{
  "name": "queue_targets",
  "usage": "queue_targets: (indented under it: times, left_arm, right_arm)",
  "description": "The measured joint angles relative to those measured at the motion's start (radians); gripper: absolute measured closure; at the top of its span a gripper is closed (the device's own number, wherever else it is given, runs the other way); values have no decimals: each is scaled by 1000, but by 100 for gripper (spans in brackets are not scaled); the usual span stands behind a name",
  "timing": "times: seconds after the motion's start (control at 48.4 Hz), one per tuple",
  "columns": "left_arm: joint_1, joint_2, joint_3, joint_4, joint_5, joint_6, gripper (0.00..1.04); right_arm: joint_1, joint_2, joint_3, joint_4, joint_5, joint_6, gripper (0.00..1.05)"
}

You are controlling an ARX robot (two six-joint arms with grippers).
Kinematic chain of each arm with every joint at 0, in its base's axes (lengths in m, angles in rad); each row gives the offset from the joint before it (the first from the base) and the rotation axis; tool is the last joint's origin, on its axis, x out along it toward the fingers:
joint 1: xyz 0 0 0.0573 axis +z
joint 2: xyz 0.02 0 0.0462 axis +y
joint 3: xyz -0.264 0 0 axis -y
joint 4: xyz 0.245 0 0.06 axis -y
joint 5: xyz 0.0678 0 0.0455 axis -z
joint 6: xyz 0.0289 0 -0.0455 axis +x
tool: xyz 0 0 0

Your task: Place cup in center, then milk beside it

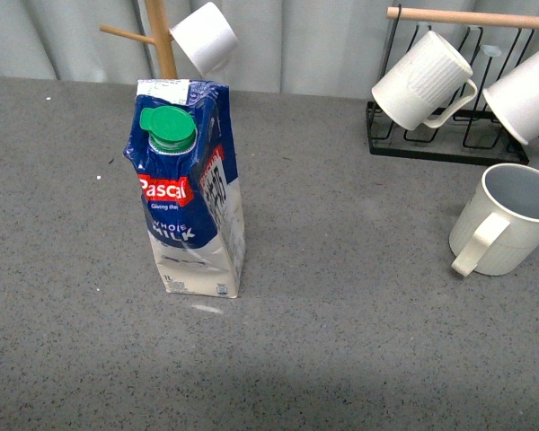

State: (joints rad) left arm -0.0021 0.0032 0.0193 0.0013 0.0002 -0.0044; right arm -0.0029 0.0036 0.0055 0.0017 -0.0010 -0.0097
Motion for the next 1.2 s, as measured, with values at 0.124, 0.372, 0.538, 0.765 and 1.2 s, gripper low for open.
queue_targets:
  times: [0.124,0.372,0.538,0.765,1.2]
  left_arm:
    - [0,0,0,0,0,0,6]
    - [0,0,0,0,0,0,6]
    - [0,0,0,0,0,0,6]
    - [0,0,0,0,0,0,6]
    - [0,0,0,0,0,0,6]
  right_arm:
    - [0,0,0,0,0,0,9]
    - [0,0,0,0,0,0,9]
    - [0,0,0,0,0,0,9]
    - [0,0,0,0,0,0,9]
    - [21,6,-1,23,75,-39,9]
